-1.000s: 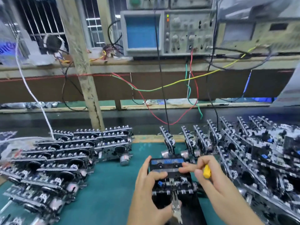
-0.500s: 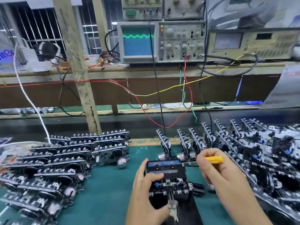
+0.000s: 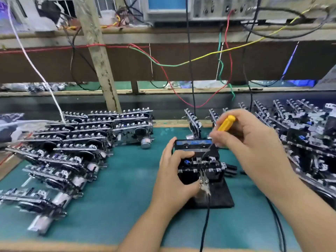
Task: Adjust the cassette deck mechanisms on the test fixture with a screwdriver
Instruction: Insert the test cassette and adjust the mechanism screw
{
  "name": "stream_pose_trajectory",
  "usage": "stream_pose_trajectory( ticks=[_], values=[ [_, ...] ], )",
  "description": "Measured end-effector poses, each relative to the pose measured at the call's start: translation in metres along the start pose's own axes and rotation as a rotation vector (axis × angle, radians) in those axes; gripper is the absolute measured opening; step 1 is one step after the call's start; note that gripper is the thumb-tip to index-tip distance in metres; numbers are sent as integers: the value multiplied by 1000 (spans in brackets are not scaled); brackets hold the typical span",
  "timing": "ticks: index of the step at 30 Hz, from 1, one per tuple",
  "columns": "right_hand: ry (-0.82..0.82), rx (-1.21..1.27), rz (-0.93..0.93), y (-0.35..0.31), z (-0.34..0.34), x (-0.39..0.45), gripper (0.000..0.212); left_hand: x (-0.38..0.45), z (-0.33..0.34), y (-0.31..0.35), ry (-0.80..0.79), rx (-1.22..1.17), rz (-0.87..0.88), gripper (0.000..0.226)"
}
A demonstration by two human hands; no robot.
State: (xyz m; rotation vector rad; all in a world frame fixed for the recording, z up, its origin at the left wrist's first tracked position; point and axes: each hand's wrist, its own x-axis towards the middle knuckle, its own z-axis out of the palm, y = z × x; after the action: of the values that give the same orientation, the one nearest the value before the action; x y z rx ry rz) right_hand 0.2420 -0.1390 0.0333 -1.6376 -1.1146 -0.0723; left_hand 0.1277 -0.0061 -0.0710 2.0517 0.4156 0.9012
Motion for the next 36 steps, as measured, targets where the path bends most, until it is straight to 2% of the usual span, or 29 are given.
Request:
stream_pose_trajectory(
  ticks=[4, 8, 26, 32, 36],
  values=[
    [-27, -94, -76, 4, 8, 3, 18, -1, 1, -4, 0, -2, -5, 71],
    [-24, -82, -88, 4, 8, 6, 13, -1, 1, -4, -4, 3, 5, 72],
    [-37, -88, -41, 1, 13, 10, 13, -2, 1, -4, -15, 11, -2, 65],
    [-22, -138, -125, -3, 21, 14, 29, -2, 0, -4, -18, 2, -10, 64],
    [-60, -208, -173, -6, 24, 15, 21, -2, 1, -4, -14, -5, 1, 65]
  ],
)
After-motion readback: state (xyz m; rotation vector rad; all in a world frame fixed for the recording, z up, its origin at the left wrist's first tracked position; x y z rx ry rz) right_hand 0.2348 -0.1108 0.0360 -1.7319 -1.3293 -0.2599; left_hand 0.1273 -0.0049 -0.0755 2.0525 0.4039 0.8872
